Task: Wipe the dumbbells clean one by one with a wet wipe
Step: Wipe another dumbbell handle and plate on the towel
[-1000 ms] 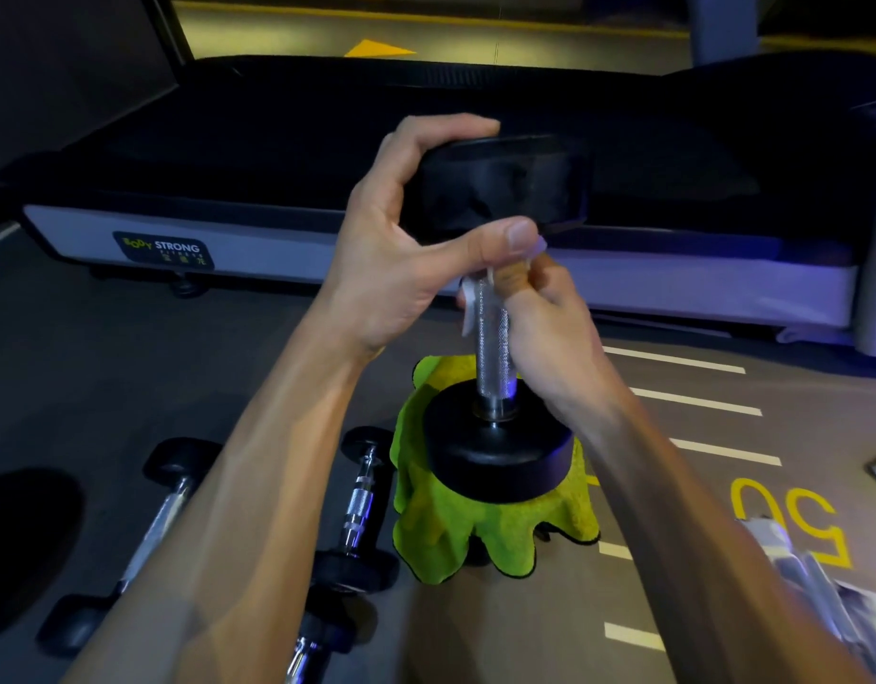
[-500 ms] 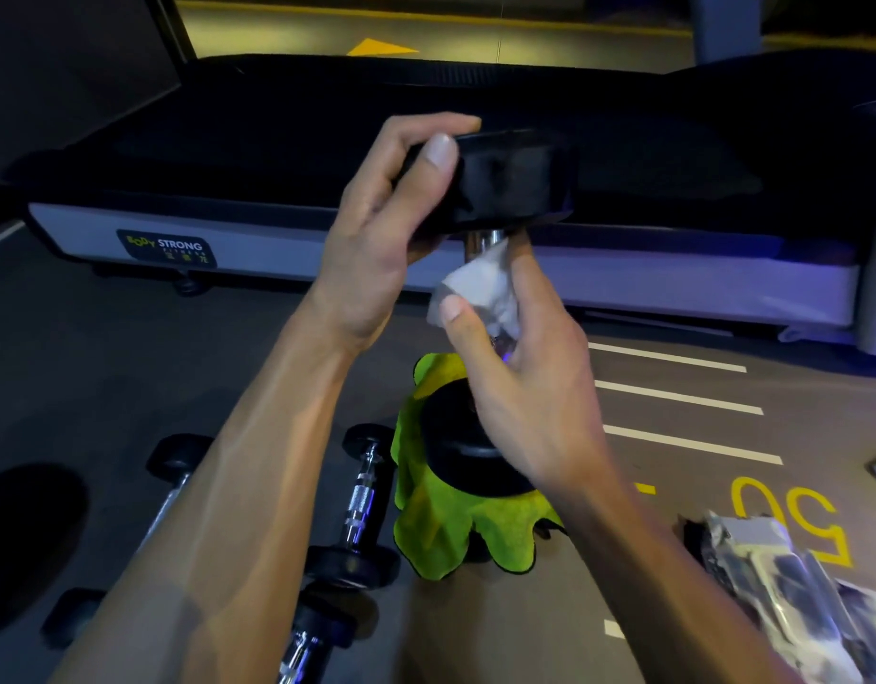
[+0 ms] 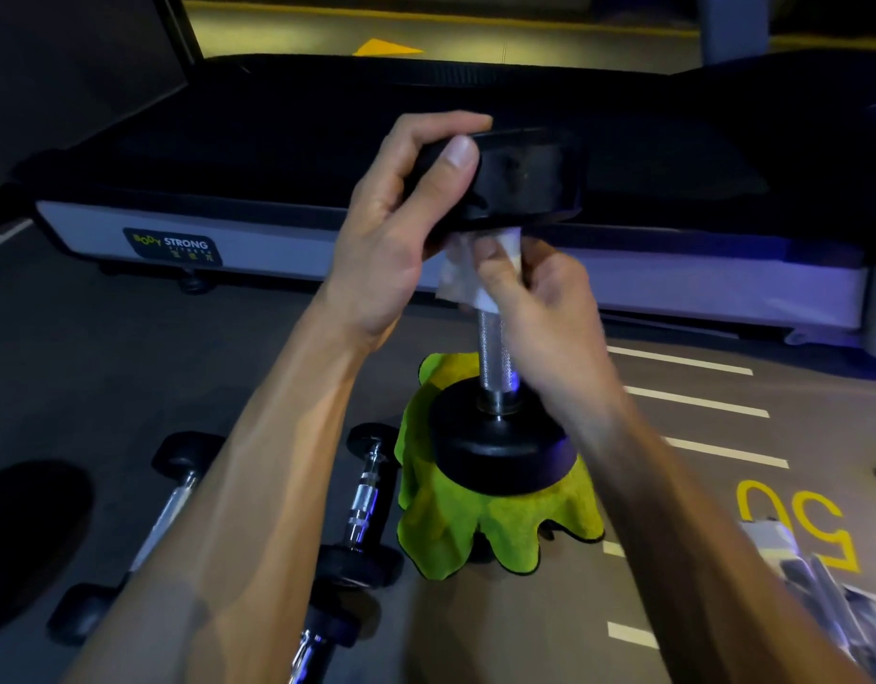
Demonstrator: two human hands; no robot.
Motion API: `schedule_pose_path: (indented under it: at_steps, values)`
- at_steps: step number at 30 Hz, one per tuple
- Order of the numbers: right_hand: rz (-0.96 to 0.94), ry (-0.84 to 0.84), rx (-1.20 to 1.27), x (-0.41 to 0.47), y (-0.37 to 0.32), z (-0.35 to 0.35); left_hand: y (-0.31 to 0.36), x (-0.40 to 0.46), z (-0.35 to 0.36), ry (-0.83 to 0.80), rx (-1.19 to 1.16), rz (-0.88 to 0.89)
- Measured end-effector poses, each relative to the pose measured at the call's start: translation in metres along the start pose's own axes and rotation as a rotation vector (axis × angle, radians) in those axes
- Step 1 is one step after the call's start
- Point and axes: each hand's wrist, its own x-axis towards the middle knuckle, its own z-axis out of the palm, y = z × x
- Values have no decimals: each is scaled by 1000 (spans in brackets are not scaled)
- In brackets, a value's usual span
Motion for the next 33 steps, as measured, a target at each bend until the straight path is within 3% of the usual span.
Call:
schedule_pose_path:
  at_steps: [5,12,19,23,30,33]
  values:
    - [160,-192,490,7,0,-12,3,0,3,-33,-40,-34]
    - [178,-416,620,-8,4,-28,3,-12,-2,-133,-143,35]
    - [237,-428,258,-21,8,-28,5,-4,-3,-69,-323,-66]
    - [216,-424,232,-23,11,-26,3,-5,2,2,-351,-85]
    - [141,-297,178,-26,14,-14,3,-17,8,98,81,-80]
    - [99,-327,160,-28,7,-13,4,-18,9,167,135,-32]
